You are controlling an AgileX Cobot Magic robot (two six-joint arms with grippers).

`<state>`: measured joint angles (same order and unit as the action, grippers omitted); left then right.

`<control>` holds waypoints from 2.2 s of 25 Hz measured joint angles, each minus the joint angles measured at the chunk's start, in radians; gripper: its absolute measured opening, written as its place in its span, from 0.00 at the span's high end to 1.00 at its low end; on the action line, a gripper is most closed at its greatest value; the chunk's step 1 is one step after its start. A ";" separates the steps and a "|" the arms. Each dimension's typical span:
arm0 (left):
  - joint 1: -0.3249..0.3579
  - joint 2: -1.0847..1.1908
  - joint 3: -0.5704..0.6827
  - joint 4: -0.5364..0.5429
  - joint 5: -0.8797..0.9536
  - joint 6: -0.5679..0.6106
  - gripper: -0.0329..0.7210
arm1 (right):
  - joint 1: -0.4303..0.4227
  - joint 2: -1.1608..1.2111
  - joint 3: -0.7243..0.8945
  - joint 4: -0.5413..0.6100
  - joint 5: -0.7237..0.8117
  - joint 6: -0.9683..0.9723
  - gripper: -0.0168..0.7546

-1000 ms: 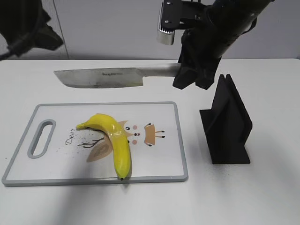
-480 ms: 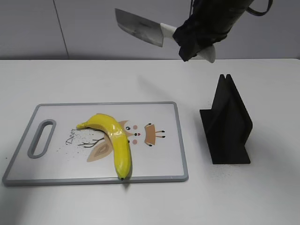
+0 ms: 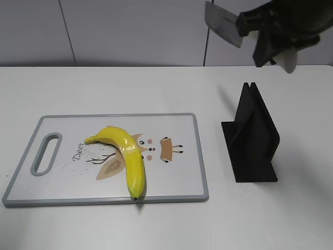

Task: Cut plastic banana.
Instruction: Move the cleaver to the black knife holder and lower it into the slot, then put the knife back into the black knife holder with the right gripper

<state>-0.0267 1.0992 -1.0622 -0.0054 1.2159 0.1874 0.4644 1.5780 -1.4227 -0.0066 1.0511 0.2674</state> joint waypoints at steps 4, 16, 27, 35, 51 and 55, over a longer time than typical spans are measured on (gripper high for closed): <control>0.000 -0.193 0.121 0.000 0.002 -0.001 0.23 | 0.000 -0.115 0.145 -0.079 -0.045 0.161 0.73; 0.000 -0.768 0.433 -0.004 -0.012 -0.015 0.24 | 0.000 -0.178 0.352 -0.102 -0.153 0.285 0.73; 0.000 -1.105 0.548 -0.050 -0.079 -0.044 0.24 | 0.000 -0.174 0.449 -0.088 -0.213 0.287 0.73; 0.000 -1.105 0.571 -0.052 -0.133 -0.045 0.24 | 0.000 -0.151 0.505 -0.078 -0.260 0.286 0.73; 0.000 -1.105 0.571 -0.052 -0.133 -0.045 0.24 | 0.000 -0.235 0.505 -0.076 -0.281 0.286 0.73; 0.000 -1.105 0.571 -0.052 -0.133 -0.045 0.24 | 0.000 -0.235 0.505 -0.076 -0.278 0.286 0.73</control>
<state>-0.0267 -0.0053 -0.4910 -0.0570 1.0834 0.1426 0.4644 1.3428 -0.9173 -0.0822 0.7730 0.5531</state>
